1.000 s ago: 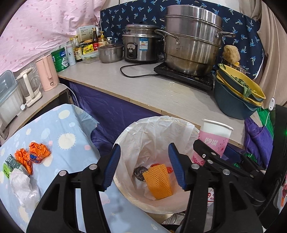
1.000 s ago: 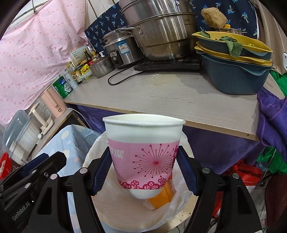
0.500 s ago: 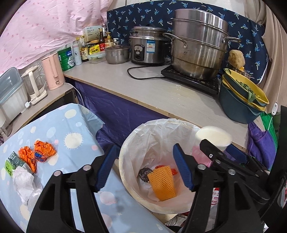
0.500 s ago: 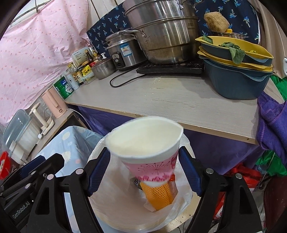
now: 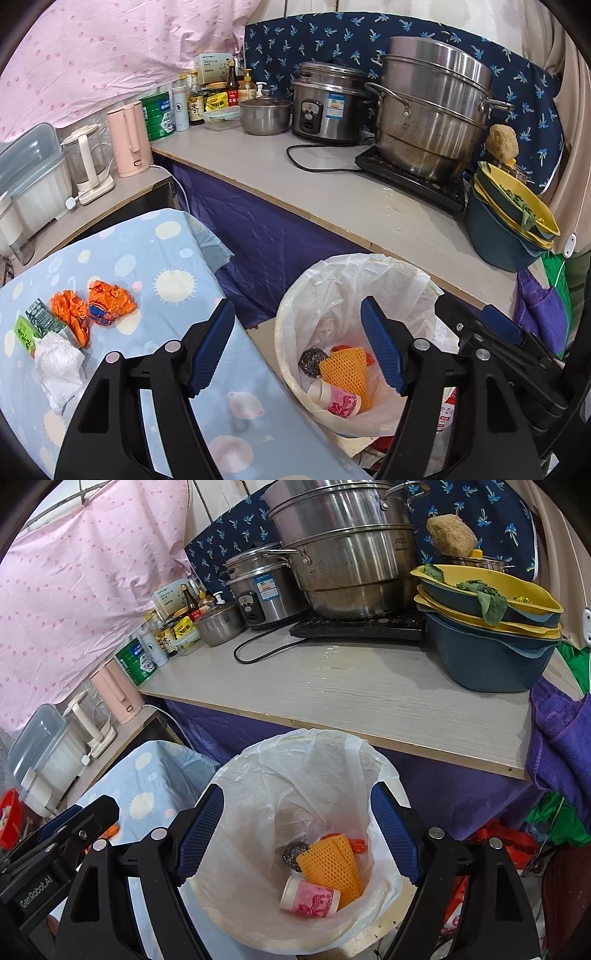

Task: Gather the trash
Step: 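Move both tools back over the remaining trash on the table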

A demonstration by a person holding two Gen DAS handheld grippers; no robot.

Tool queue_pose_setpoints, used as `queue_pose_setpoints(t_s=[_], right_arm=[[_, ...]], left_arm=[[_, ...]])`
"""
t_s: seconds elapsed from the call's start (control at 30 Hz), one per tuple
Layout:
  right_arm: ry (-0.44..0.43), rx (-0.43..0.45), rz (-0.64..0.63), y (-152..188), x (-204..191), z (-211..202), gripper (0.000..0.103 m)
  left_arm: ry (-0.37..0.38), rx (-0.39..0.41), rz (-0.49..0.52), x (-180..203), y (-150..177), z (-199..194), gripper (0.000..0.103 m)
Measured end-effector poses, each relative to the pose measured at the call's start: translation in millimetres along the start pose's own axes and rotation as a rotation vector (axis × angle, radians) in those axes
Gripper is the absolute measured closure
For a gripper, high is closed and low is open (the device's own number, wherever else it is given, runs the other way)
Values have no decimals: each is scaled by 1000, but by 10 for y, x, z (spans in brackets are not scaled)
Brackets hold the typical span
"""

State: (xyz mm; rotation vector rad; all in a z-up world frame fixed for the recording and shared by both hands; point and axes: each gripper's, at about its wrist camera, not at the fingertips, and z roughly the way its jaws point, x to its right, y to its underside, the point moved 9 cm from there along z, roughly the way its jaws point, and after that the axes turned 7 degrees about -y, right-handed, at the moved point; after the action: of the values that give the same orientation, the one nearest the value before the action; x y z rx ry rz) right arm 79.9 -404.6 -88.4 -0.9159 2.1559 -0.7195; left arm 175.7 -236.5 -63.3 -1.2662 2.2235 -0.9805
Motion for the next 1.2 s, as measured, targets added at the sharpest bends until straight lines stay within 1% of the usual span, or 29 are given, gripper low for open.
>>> queue_pose_setpoints(t_s=[0.13,0.37,0.47,0.53,0.6,0.77,0.87,1.07,1.2], right_arm=[[-16,4,-26,-1,-188,-52,24],[-51,-2,-75,74,-577,-122,24],[-62,-13,-104,153,-779,-126,24],[-75,-26,-123,230,-936,-115,24],[-87,-39,-139,304,-1077,-95,24],[-129,-89,-199,588,-1527,-15,24],[-156,-126,-245,793,-1812,52,24],[-221,-230,-292,1279,-2301,249,24],[-255,-300,-325,1612,-2588,408,24]], left_arm=[[-15,12,-17,-143,-13,-67,34],[-44,14,-75,-525,14,-177,32],[-64,15,-102,-760,58,-245,31],[-80,17,-116,-924,98,-290,27],[-104,18,-131,-1104,150,-342,25],[-157,-1,-180,-1594,346,-429,20],[-212,-21,-208,-1962,512,-482,20],[-299,-81,-308,-2695,883,-541,18],[-350,-111,-361,-3070,1091,-578,18]])
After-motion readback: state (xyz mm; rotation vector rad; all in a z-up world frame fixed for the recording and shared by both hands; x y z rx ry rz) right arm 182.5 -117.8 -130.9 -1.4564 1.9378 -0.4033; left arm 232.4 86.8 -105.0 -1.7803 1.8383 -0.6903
